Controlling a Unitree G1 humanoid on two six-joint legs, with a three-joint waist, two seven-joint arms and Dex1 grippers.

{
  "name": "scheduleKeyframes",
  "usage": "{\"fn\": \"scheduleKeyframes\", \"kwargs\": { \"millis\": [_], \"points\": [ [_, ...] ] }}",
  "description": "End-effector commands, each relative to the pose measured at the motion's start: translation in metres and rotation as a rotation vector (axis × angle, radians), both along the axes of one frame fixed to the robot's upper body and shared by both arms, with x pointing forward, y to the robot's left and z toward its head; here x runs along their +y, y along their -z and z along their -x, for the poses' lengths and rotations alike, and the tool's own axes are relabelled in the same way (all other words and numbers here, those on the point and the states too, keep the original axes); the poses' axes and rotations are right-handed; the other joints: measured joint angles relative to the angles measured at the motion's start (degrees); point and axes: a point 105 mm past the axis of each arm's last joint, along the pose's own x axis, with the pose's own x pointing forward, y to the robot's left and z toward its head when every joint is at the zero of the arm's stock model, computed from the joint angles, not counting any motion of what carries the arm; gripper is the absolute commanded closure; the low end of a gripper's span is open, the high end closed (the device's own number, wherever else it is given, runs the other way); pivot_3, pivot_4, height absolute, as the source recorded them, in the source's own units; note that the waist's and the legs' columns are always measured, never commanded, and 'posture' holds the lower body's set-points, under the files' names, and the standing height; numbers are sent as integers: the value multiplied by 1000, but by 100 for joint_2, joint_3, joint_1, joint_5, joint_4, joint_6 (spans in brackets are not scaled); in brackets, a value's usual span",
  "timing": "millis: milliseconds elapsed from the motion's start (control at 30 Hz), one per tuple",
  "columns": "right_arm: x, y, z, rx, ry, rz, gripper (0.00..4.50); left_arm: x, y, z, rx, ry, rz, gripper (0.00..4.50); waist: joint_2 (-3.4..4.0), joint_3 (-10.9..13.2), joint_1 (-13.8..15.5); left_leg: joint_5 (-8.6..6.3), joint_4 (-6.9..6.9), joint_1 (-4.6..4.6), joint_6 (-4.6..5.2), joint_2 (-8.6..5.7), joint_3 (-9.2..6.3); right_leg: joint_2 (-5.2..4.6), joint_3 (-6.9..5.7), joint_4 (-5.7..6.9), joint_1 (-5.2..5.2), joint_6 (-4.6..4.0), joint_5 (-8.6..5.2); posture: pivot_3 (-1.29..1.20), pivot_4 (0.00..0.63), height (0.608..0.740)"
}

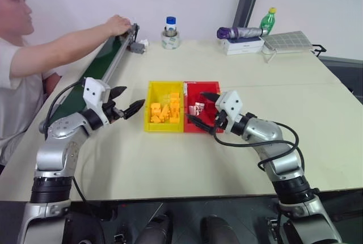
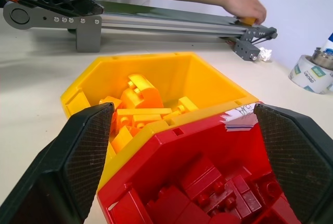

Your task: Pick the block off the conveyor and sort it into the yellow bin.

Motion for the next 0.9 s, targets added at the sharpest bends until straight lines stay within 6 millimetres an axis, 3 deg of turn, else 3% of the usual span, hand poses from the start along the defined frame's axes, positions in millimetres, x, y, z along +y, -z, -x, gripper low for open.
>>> {"fn": "scheduleKeyframes", "kwargs": {
  "millis": [33,167,367,567,900],
  "points": [
    [2,-14,1,-58,-5,-17,0,2,-19,2,-63,14,10,64,0,0,-1,0,0,0,0,0,0,0,0,0,0,0,0,0,150,740],
    [3,-15,1,-61,-5,-21,0,1,-23,5,-79,26,13,64,0,0,-2,0,0,0,0,0,0,0,0,0,0,0,0,0,150,740],
    [1,-14,1,-62,-1,-20,0,7,-10,5,-28,4,-28,64,0,0,-6,0,0,0,0,0,0,0,0,0,-1,0,0,0,150,740],
    [1,-13,3,-59,-4,-20,0,31,-10,15,16,-57,95,64,0,0,-11,0,0,0,0,2,0,3,2,0,-2,-1,0,0,150,740],
    [3,-11,2,-55,-28,-7,0,92,-12,30,-139,-450,50,64,0,0,6,0,0,0,0,5,2,4,4,-1,-1,-4,0,0,150,740]
  ]
}}
